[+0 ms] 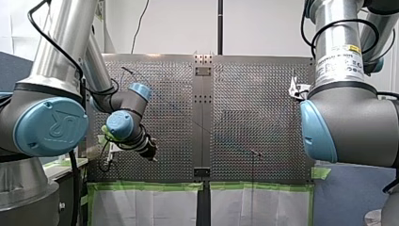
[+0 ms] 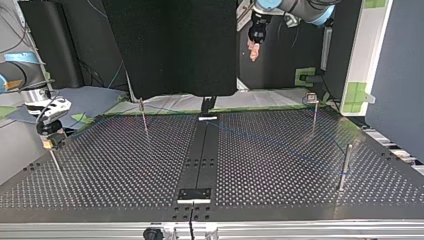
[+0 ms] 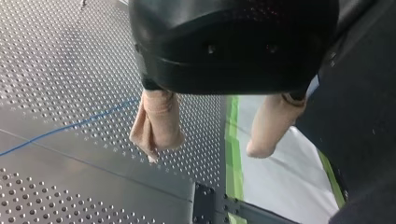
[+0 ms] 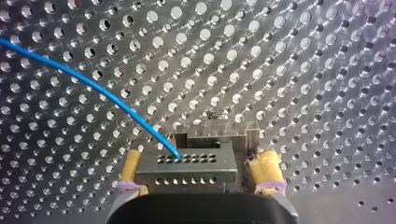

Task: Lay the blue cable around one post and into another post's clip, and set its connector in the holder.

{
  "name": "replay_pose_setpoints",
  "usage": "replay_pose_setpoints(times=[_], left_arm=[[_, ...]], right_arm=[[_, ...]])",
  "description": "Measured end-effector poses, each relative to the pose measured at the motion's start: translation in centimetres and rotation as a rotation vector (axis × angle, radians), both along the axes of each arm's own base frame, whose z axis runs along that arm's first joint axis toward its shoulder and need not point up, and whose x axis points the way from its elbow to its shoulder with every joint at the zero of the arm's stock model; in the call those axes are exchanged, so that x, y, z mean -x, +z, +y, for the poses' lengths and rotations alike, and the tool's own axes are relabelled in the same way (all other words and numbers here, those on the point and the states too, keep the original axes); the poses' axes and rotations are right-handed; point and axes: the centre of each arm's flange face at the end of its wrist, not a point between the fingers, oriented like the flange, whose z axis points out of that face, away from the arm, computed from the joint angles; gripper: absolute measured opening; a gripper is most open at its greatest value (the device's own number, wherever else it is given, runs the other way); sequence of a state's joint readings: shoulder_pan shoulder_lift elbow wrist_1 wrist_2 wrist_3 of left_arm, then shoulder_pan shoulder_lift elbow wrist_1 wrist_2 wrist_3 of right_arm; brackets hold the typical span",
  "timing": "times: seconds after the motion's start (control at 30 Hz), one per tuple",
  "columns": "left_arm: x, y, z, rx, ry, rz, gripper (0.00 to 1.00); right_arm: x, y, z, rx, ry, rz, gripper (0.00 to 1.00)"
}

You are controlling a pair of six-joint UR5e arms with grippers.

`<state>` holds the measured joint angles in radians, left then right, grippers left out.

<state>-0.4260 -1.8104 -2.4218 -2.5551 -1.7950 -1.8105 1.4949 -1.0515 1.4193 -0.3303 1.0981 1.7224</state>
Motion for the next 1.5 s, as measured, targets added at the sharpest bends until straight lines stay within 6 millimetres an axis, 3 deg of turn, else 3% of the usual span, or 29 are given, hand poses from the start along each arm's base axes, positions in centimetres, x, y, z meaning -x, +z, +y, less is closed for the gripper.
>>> replay_pose_setpoints(times=[0.67, 1.5], left_arm=[[-2.6, 0.8, -0.1, 0.016, 0.011, -0.194, 1.0], [-6.4, 3.3, -0.8, 0.095, 0.067, -0.457, 1.0]], right_arm=[[0.0, 0.0, 0.0, 0.0, 0.0, 0.0, 1.0], [0.0, 0.0, 0.0, 0.0, 0.0, 0.0, 1.0]])
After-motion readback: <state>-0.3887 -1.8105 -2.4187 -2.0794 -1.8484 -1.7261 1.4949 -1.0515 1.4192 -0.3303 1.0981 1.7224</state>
